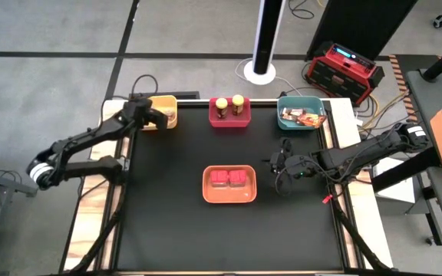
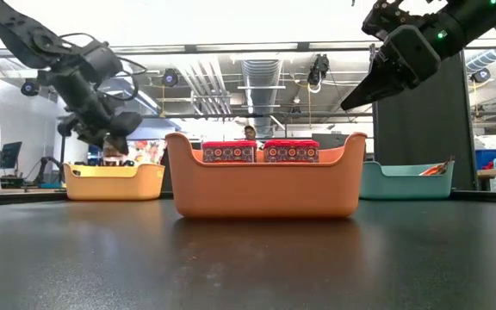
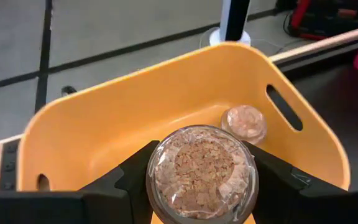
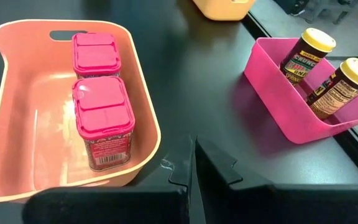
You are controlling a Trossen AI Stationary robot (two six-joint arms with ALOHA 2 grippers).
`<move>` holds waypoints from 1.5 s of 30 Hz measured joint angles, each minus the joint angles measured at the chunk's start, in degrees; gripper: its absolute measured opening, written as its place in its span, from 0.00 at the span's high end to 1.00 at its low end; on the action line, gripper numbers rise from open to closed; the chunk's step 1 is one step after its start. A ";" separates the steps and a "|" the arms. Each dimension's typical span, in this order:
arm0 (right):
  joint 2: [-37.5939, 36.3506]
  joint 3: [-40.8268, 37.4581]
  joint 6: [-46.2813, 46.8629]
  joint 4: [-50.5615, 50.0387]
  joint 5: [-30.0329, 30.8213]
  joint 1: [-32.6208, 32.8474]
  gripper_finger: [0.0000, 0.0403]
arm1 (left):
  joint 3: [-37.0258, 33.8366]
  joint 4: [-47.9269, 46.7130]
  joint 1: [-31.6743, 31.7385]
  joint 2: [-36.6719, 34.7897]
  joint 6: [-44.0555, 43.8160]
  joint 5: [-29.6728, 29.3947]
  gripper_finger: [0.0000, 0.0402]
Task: Sort spices by type
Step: Put the transparent seasoning bottle into the yellow bin
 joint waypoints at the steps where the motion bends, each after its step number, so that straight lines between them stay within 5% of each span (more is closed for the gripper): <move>1: 0.00 0.00 0.00 0.02 0.00 0.00 0.97 | 0.00 0.21 0.41 0.64 -0.01 0.53 0.55; 16: 0.00 0.00 -0.02 -0.01 0.00 0.00 0.97 | 0.80 4.81 1.51 8.03 0.03 -0.50 0.55; 31: 0.00 0.00 -0.04 -0.02 0.00 0.00 0.97 | 1.25 4.38 1.03 11.99 -14.10 -5.98 0.55; 45: 0.00 0.00 -0.63 -0.02 0.00 0.00 0.97 | 1.55 5.35 -0.72 13.86 -16.83 -6.95 0.55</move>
